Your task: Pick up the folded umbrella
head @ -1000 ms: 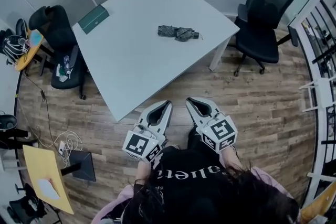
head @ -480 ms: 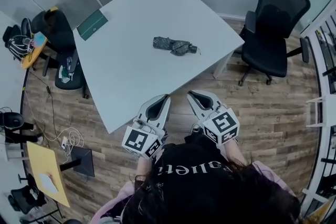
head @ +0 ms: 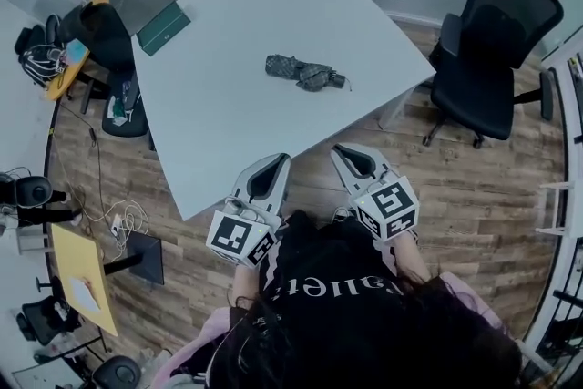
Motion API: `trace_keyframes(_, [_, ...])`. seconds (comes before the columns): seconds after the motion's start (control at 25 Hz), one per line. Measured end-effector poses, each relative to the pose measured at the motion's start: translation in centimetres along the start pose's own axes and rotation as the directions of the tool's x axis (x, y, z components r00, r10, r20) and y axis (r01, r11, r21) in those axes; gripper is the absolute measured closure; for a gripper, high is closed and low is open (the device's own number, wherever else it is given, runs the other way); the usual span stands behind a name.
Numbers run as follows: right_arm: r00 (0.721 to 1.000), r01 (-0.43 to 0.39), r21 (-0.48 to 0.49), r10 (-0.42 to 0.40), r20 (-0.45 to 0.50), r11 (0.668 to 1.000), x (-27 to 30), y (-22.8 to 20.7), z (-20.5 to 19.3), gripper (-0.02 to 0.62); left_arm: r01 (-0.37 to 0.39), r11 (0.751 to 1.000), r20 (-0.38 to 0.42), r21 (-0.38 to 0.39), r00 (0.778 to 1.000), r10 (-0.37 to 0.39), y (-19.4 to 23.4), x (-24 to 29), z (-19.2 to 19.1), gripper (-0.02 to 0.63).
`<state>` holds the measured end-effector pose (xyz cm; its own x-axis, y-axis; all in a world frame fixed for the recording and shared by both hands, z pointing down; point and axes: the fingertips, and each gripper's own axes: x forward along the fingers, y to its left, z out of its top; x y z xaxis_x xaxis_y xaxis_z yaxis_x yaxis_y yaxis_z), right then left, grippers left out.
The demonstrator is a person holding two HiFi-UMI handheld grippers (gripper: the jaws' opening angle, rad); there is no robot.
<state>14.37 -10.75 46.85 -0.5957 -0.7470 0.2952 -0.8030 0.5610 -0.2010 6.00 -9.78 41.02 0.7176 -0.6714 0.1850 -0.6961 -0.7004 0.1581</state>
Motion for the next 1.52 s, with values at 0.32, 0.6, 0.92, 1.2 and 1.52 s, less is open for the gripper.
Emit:
trace_keyframes(0.32, [0.999,-0.016,-0.023,0.015,-0.043,1.0,3.1,-2.2,-0.6,0.572,-0.04,0.999,-0.023,-0.005,0.999,0.04,2.1,0.7,-0.6,0.581])
trace_keyframes(0.6, [0.996,-0.03,-0.092,0.022,-0.086,0.995,8.2,-4.7,0.3,0.571,-0.041,0.999,-0.019,0.0,0.999,0.041,5.6,2.6,-0.9,0.58])
trace_keyframes(0.92, [0.977,-0.055,-0.187,0.014,-0.213,0.981,15.9,-8.3,0.3,0.552,-0.047,0.999,-0.016,-0.018,0.999,0.047,11.3,4.3,-0.4,0.58])
trace_keyframes(1.2, [0.925,-0.129,-0.256,0.023,-0.38,0.958,23.5,-11.4,-2.7,0.441,-0.042,0.999,-0.025,-0.027,0.999,0.041,15.1,5.0,-0.2,0.58])
trace_keyframes(1.52, [0.791,-0.253,-0.294,0.022,-0.612,0.922,29.7,-14.3,-8.0,0.34,-0.075,0.995,-0.029,-0.062,0.997,0.073,18.9,4.6,-0.7,0.58])
